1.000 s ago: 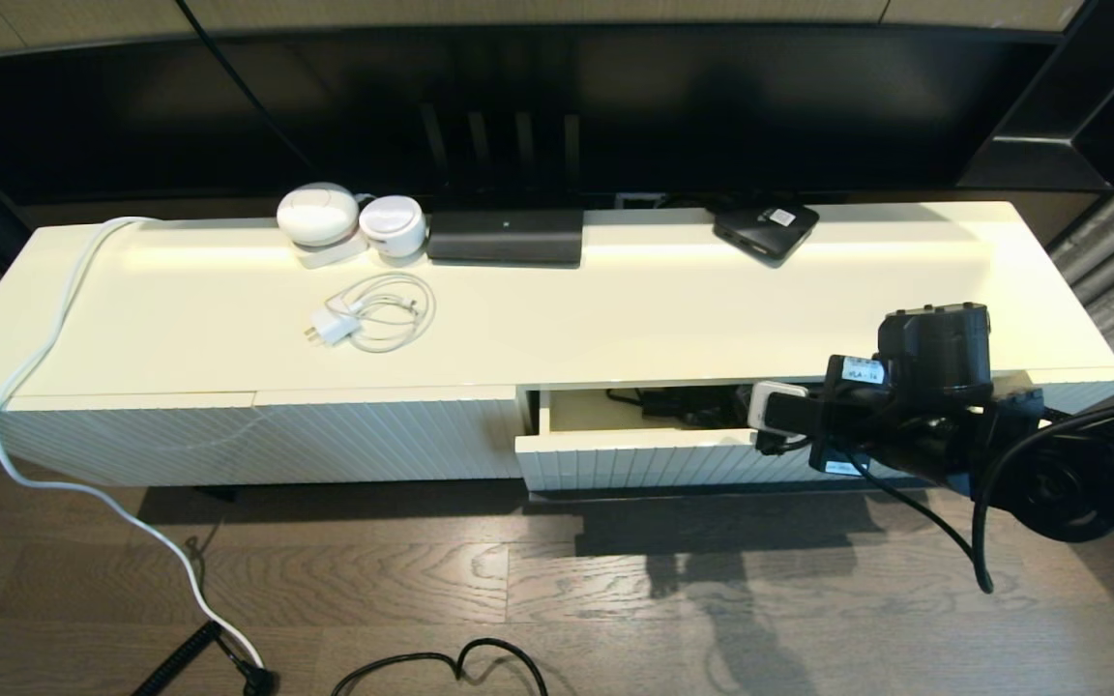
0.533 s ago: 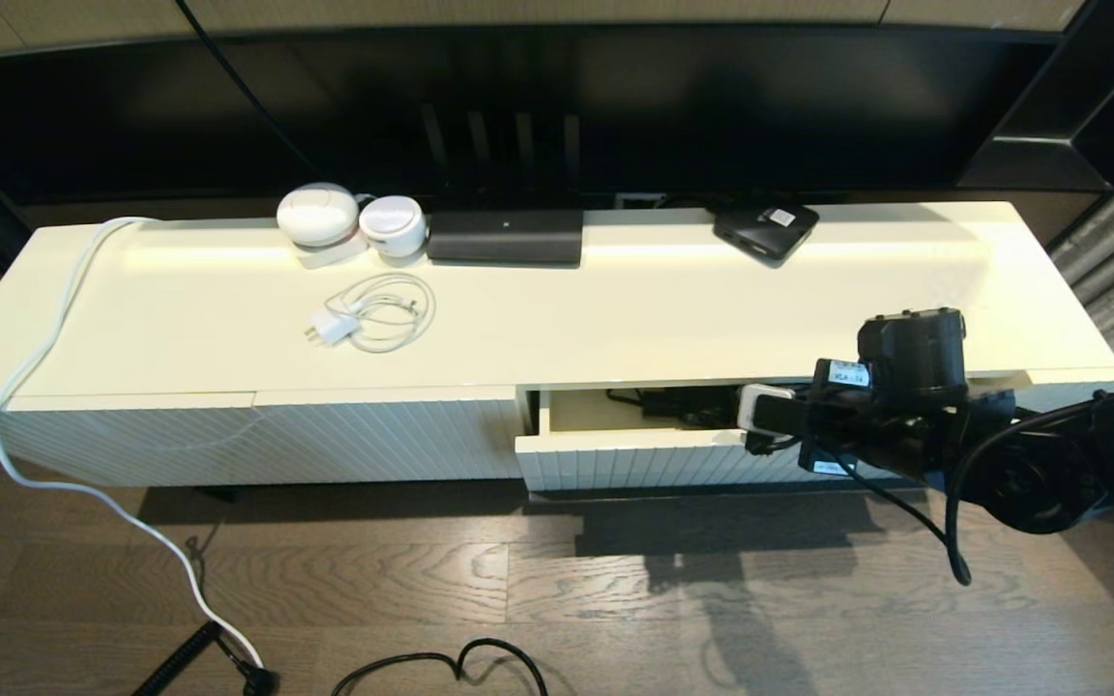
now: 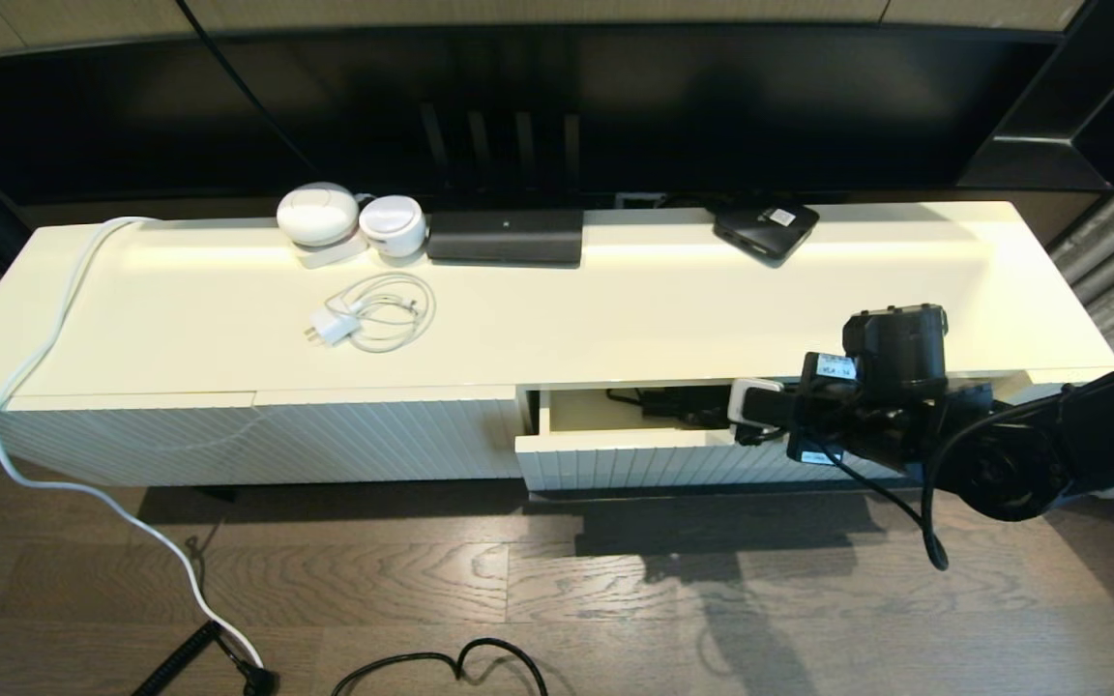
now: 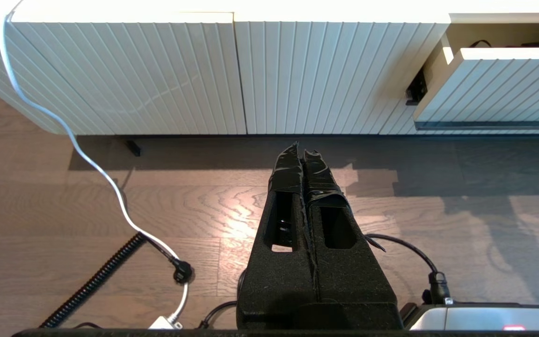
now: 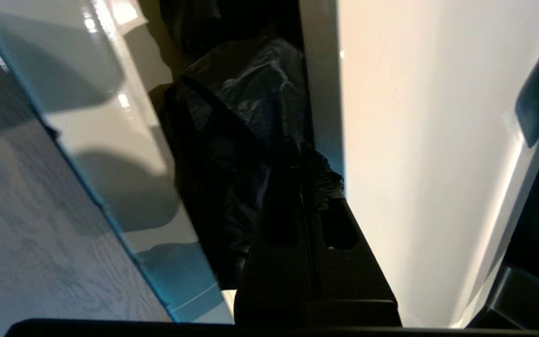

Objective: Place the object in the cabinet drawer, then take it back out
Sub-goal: Open the drawer

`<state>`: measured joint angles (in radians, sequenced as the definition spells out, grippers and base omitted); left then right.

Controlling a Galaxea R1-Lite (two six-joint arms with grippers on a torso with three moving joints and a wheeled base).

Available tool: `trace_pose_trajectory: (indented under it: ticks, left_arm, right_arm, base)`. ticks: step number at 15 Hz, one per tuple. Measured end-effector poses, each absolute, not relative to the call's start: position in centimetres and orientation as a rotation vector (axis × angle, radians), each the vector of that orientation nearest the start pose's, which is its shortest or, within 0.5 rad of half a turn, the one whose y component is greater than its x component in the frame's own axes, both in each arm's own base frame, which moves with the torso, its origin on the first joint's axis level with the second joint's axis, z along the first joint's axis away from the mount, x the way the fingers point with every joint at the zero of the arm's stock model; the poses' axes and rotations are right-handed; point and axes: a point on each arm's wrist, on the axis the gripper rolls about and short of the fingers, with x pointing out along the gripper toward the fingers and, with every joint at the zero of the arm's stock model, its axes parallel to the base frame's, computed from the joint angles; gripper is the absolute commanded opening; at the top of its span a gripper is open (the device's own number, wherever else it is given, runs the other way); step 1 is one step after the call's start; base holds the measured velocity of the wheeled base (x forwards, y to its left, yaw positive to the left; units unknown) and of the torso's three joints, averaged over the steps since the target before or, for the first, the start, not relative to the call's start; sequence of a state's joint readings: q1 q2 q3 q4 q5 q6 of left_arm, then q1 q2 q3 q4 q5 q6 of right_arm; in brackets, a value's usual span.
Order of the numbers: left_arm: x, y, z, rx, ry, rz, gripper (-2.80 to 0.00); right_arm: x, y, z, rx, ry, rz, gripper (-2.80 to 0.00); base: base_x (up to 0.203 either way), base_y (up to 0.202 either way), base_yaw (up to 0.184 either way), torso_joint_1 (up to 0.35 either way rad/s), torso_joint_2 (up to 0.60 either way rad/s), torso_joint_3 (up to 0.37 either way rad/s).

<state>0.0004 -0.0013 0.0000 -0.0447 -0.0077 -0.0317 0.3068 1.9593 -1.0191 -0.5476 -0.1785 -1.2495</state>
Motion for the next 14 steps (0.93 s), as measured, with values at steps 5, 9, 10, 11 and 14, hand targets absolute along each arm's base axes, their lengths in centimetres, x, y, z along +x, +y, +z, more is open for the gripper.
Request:
trace_pose_trajectory:
  ticks: [5, 9, 10, 11, 14]
  left_arm:
    - [-2.3, -0.02, 8.0, -0.032, -0.045, -0.008, -2.8]
    - [-2.3, -0.02, 8.01, -0.031, -0.046, -0.008, -2.8]
    - [-2.3, -0.02, 8.01, -0.031, -0.046, -0.008, -2.8]
    - [-2.3, -0.02, 8.01, -0.031, -0.046, -0.008, -2.8]
    - [-2.3, -0.02, 8.0, -0.032, -0.046, -0.008, -2.8]
  right_arm:
    - [36.17, 10.83, 14.0, -1.359, 0.223, 0.334, -2.8]
    - [36.23, 10.8, 13.86, -1.363, 0.233, 0.341, -2.8]
    - [36.21, 10.8, 13.8, -1.366, 0.236, 0.344, -2.8]
    - [36.15, 10.78, 13.73, -1.368, 0.241, 0.349, -2.8]
    - [35.81, 10.67, 13.48, -1.373, 0.265, 0.366, -2.8]
  base:
    - [0.0, 0.0, 0.0, 0.0, 0.0, 0.0]
    - [0.0, 0.0, 0.0, 0.0, 0.0, 0.0]
    - [0.0, 0.0, 0.0, 0.0, 0.0, 0.0]
    - [0.0, 0.0, 0.0, 0.0, 0.0, 0.0]
    - [0.0, 0.0, 0.0, 0.0, 0.0, 0.0]
